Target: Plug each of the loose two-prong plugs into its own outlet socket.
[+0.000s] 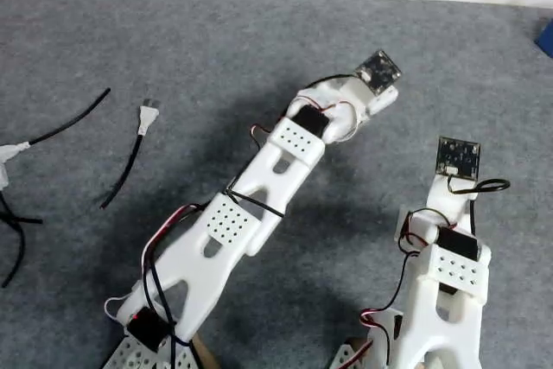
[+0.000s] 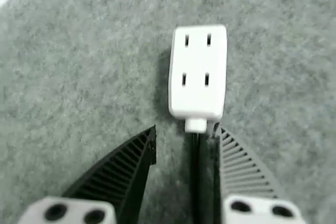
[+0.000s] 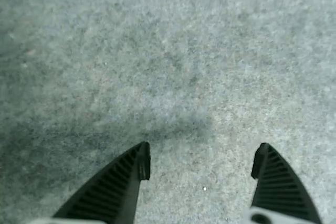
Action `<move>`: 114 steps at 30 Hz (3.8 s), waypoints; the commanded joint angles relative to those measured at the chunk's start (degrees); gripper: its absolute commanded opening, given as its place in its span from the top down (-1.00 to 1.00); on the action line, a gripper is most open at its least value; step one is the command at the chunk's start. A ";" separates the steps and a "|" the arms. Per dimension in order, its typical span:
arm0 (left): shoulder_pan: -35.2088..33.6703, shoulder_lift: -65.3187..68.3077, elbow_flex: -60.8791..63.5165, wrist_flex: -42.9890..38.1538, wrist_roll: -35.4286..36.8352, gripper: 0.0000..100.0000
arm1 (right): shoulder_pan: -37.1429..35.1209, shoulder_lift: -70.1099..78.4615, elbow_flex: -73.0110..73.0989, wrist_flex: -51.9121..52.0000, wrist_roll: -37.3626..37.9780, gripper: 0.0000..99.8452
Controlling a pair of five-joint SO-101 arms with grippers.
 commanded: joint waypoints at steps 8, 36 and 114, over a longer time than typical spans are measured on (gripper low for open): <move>-0.40 -1.10 7.87 -10.02 -0.35 0.56 | -0.48 -1.10 -0.22 -2.51 0.18 0.39; 0.57 -13.76 -0.66 51.16 -4.92 0.99 | -1.71 -1.01 0.48 -2.51 0.18 0.39; 1.27 -11.38 6.20 42.20 -8.44 0.74 | -3.30 -1.01 1.19 -2.77 0.53 0.39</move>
